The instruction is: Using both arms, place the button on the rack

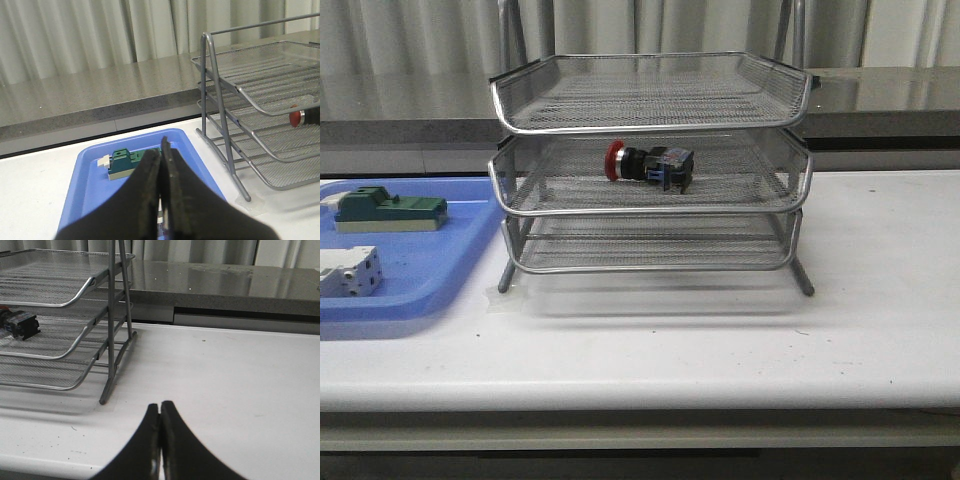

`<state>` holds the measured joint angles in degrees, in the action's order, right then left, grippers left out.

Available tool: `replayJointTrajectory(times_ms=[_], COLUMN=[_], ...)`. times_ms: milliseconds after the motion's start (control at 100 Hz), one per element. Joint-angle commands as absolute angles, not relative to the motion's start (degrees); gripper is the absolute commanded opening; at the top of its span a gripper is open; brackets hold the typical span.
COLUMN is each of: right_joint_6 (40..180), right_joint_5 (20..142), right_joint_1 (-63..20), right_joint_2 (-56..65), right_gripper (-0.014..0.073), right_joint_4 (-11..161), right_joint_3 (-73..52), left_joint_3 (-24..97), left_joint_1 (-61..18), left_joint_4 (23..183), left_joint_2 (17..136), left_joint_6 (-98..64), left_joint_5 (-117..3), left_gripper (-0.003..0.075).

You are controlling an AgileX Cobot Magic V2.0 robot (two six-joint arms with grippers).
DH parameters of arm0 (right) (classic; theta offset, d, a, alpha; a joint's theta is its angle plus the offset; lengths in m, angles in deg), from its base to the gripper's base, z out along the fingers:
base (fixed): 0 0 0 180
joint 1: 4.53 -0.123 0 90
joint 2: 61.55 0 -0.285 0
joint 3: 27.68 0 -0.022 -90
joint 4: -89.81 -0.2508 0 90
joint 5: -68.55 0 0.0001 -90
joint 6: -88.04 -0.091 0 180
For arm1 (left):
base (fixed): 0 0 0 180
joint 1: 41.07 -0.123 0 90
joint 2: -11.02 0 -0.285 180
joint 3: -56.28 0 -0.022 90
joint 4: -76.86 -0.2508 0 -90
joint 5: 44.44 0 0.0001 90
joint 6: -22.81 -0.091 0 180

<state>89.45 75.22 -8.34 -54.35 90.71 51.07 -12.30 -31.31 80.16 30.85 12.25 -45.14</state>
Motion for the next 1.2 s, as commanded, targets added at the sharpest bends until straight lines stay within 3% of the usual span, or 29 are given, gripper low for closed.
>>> replayJointTrajectory(times_ms=[0,550,730,870,1190], right_joint_6=[89.51,89.51,89.51,89.51,89.51], right_joint_5=[70.39,70.39,70.39,70.39,70.39], right_joint_1=[-8.10,-8.10,-8.10,-8.10,-8.10], right_joint_2=[-55.53,-55.53,-55.53,-55.53,-55.53], right_gripper=[-0.0060,-0.0060,-0.0060,-0.0060,-0.0060], right_joint_4=[90.74,90.74,90.74,90.74,90.74], right_joint_3=[50.16,50.16,50.16,50.16,50.16], left_joint_3=[-10.77,-10.94,-11.48,-13.38,-21.77], left_joint_1=[-31.50,-31.50,-36.21,-39.88,-40.19], left_joint_4=[80.67,80.67,80.67,80.67,79.37], left_joint_2=[31.35,31.35,30.67,27.76,16.61], left_joint_6=[12.95,12.84,13.05,13.05,17.73], left_joint_5=[-40.44,-40.44,-40.44,-40.44,-40.44], left_gripper=[-0.0020,-0.0020,-0.0020,-0.0020,-0.0020])
